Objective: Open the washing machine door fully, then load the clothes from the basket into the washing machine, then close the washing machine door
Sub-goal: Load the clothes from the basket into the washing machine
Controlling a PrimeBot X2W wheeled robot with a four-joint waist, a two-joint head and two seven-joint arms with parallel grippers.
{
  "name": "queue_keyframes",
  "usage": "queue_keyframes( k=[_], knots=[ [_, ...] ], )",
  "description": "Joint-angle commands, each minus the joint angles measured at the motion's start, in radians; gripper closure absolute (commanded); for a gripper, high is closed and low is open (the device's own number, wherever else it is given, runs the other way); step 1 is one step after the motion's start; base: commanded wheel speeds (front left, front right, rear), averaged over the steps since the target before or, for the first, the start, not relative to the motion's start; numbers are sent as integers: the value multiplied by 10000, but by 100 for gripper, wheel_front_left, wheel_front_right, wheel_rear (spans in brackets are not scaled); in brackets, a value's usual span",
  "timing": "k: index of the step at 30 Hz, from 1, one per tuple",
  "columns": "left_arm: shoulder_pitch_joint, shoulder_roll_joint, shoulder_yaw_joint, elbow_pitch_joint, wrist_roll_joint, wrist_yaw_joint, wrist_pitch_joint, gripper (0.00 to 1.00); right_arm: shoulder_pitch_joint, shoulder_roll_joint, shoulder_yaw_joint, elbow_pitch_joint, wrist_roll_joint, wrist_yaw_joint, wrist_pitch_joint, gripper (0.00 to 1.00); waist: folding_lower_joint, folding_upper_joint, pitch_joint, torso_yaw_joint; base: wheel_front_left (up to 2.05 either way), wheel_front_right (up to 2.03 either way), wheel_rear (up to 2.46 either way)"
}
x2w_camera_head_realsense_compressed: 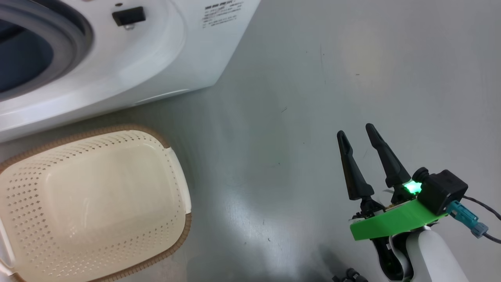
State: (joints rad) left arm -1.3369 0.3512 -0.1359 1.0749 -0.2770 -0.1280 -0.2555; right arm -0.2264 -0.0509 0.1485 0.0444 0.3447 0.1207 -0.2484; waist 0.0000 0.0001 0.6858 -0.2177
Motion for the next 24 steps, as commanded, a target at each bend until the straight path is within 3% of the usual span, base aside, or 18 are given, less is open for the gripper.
queue_keyframes(
  k=[1, 5, 6, 7, 8, 24],
  knots=[
    [-169, 501, 62, -113, -21, -9, -36, 100, 95, 7, 227, -177, -110, 100, -79, 0, 0, -1, 9, -12, 0, 0, 0],
    [-308, 511, -13, 60, -69, -16, -54, 96, 108, 7, 203, -151, -105, 100, -83, 0, 0, -1, -4, -5, 0, 0, 0],
    [-326, 537, -10, 34, -83, -17, -56, 67, 109, 7, 199, -153, -104, 100, -84, 0, 0, -1, -6, 2, 0, 0, 0],
    [-326, 557, 1, -33, -86, -18, -57, 7, 106, 7, 190, -157, -102, 100, -85, 0, 0, -1, -9, 15, 0, 0, 0],
    [-301, 554, 22, -91, -101, -19, -58, 0, 99, 7, 180, -157, -105, 100, -85, 0, 0, -1, -21, 35, 0, 0, 0],
    [1582, 47, -299, -1825, -609, -25, -62, 0, 109, 7, 3, -153, -291, 100, 82, 0, 0, -1, -899, 847, 0, 0, 0]
  ],
)
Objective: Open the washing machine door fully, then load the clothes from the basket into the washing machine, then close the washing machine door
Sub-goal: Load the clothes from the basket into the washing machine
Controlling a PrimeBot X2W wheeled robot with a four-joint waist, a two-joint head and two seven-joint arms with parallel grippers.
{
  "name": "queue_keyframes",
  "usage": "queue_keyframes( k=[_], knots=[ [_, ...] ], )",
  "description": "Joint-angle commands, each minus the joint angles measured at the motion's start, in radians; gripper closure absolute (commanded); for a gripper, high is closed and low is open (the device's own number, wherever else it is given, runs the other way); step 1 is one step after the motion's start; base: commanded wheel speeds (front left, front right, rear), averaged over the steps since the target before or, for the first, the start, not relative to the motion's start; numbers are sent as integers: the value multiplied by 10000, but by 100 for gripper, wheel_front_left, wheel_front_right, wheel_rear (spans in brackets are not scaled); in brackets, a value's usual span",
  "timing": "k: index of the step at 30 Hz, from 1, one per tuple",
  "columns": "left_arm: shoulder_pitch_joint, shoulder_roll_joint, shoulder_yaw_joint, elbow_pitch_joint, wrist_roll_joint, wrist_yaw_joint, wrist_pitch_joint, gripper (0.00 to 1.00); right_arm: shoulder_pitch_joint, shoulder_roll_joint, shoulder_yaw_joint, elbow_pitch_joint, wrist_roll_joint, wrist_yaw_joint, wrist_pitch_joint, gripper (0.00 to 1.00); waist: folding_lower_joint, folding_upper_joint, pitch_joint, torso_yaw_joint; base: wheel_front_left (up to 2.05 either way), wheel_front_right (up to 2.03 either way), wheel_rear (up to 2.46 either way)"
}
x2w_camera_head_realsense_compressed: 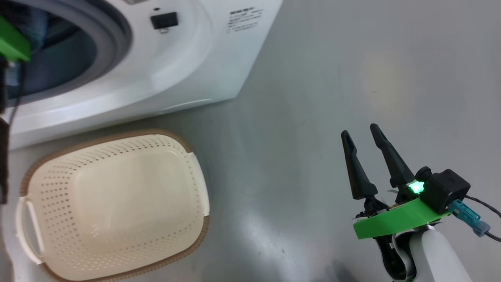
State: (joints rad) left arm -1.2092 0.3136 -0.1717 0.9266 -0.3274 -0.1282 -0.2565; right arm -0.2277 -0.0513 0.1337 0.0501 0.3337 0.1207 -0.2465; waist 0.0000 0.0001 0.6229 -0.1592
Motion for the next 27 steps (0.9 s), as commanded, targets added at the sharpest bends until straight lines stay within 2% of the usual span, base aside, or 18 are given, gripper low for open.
queue_keyframes(
  k=[1, 6, 14, 21, 27],
  knots=[
    [475, 387, -34, -411, -178, -23, -52, 0, 134, 11, 118, -224, -209, 100, 98, 0, 0, -1, -347, 330, 0, 0, 0],
    [1169, 326, -592, -685, -618, -24, -52, 0, 237, 11, 68, -342, -284, 100, 278, 0, 0, -1, -712, 659, 0, 0, 0],
    [2505, 418, -839, -1647, -1052, -24, -52, 0, 466, 11, -27, -483, -351, 100, 497, 0, 0, -1, -1187, 1027, 0, 0, 0],
    [3983, 410, -414, -2858, -1262, 6, -53, 0, 677, 11, -140, -665, -394, 100, 624, 0, 0, -1, -1361, 1204, 0, 0, 0],
    [5524, 218, 132, -4314, -1145, 469, -53, 0, 840, 11, -233, -812, -442, 100, 708, 0, 0, -1, -1442, 1297, 0, 0, 0]
  ],
)
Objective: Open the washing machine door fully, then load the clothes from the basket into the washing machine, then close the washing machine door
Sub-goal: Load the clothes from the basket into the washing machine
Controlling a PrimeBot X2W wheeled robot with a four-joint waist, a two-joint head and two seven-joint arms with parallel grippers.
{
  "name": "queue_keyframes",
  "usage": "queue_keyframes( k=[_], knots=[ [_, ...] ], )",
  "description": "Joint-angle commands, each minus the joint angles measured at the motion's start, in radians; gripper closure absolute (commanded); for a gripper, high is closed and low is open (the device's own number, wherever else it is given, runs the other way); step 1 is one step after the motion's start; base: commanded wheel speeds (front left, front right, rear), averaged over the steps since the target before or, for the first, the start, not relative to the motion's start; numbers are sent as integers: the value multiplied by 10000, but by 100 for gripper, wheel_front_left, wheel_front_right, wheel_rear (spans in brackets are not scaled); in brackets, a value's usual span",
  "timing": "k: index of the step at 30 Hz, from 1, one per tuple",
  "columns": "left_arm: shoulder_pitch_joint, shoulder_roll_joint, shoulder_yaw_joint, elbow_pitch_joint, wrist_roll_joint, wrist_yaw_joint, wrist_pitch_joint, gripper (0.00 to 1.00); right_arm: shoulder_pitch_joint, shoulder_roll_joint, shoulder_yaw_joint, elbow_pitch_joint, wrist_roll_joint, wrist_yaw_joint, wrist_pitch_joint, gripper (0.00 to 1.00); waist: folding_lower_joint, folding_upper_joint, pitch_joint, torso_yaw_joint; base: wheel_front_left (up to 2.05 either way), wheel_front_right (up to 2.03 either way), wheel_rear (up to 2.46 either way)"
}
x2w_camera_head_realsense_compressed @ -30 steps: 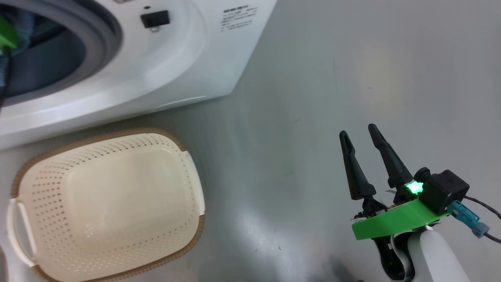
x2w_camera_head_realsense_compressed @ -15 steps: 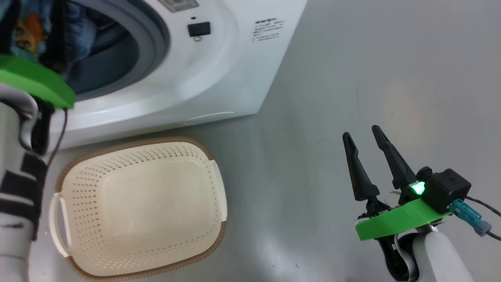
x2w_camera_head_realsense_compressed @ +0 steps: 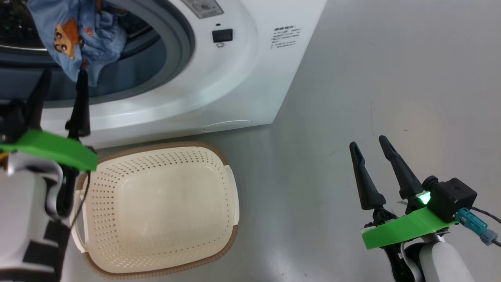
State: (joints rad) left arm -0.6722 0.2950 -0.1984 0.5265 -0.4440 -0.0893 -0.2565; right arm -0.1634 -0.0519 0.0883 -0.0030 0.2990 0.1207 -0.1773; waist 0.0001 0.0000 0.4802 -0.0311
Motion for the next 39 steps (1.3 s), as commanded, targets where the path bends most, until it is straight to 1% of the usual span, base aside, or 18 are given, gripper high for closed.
queue_keyframes(
  k=[1, 5, 11, 15, 19, 31, 36, 39],
  knots=[
    [425, 319, 542, -574, -3, 138, -53, 0, 223, 17, 199, -300, -96, 100, 21, 0, -1, 0, -29, 32, 0, 0, 0],
    [1580, -16, 893, -1480, 131, 358, -53, 0, 308, 17, 151, -342, -105, 100, 57, 0, -1, 0, -117, 74, 0, 0, 0],
    [2938, -617, 1271, -2519, 243, 524, -53, 0, 385, 17, 95, -368, -89, 100, 105, 0, -1, 0, -291, 153, 0, 0, 0],
    [3524, -868, 1396, -2967, 408, 628, -53, 0, 386, 17, 116, -407, -74, 100, 126, 0, -1, 0, -317, 167, 0, 0, 0],
    [3768, -1041, 1533, -3178, 499, 698, -53, 0, 413, 17, 130, -401, -80, 100, 124, 0, -1, 0, -292, 186, 0, 0, 0],
    [3502, -991, 1648, -3251, 793, 535, -53, 0, 371, 17, 224, -365, -86, 100, 125, 0, -1, 0, -251, 89, 0, 0, 0],
    [2936, -893, 1692, -2867, 693, 439, -3, 0, 287, 17, 370, -280, -21, 100, 88, 0, -1, 0, -216, -87, 0, 0, 0],
    [2364, -725, 1692, -2514, 683, 409, 203, 0, 255, 17, 421, -217, 31, 100, 25, 0, -1, 0, -156, -220, 0, 0, 0]
  ],
)
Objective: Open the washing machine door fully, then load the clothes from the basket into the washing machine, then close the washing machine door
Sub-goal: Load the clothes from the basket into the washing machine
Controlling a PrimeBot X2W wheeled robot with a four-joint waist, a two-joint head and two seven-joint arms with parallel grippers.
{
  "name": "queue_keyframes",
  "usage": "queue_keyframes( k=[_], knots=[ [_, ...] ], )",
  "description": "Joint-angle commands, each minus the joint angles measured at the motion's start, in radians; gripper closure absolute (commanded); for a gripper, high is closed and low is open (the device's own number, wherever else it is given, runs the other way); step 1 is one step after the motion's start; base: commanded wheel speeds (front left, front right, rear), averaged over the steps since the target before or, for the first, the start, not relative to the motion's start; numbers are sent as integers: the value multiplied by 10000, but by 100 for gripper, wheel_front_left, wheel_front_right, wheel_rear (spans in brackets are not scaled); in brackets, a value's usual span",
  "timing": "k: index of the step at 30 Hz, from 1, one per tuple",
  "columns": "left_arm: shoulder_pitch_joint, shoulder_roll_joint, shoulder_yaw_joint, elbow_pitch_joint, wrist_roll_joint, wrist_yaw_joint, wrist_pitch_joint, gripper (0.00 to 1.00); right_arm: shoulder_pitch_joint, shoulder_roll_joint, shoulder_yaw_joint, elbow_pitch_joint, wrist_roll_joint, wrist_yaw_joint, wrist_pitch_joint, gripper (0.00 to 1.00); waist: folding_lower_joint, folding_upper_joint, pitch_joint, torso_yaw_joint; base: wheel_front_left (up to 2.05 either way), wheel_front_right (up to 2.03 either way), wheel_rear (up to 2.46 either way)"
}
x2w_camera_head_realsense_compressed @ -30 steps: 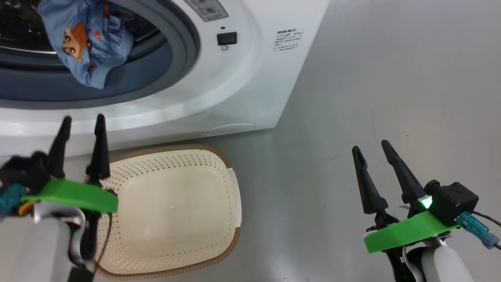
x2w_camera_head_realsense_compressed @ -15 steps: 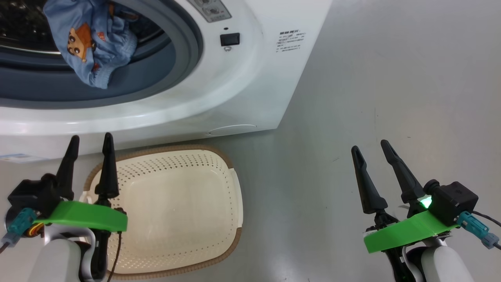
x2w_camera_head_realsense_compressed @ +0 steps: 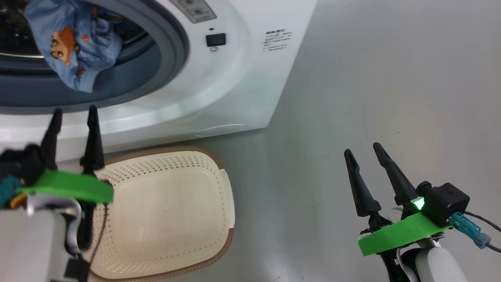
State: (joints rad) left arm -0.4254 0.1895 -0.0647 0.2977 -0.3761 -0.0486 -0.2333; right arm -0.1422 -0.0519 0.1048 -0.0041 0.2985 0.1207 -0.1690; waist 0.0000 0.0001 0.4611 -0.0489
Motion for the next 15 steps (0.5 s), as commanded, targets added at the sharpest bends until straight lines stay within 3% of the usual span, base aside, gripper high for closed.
queue_keyframes(
  k=[1, 15],
  knots=[
    [-320, 408, 327, -109, 41, -2, 78, 0, 30, 17, 274, -183, 46, 100, -78, 0, 0, -1, 62, -90, 0, 0, 0],
    [-3469, 1092, 111, 2316, 362, 472, 1930, 0, -245, 17, 453, 144, 285, 100, -417, 0, 0, -1, 477, -648, 0, 0, 0]
  ],
)
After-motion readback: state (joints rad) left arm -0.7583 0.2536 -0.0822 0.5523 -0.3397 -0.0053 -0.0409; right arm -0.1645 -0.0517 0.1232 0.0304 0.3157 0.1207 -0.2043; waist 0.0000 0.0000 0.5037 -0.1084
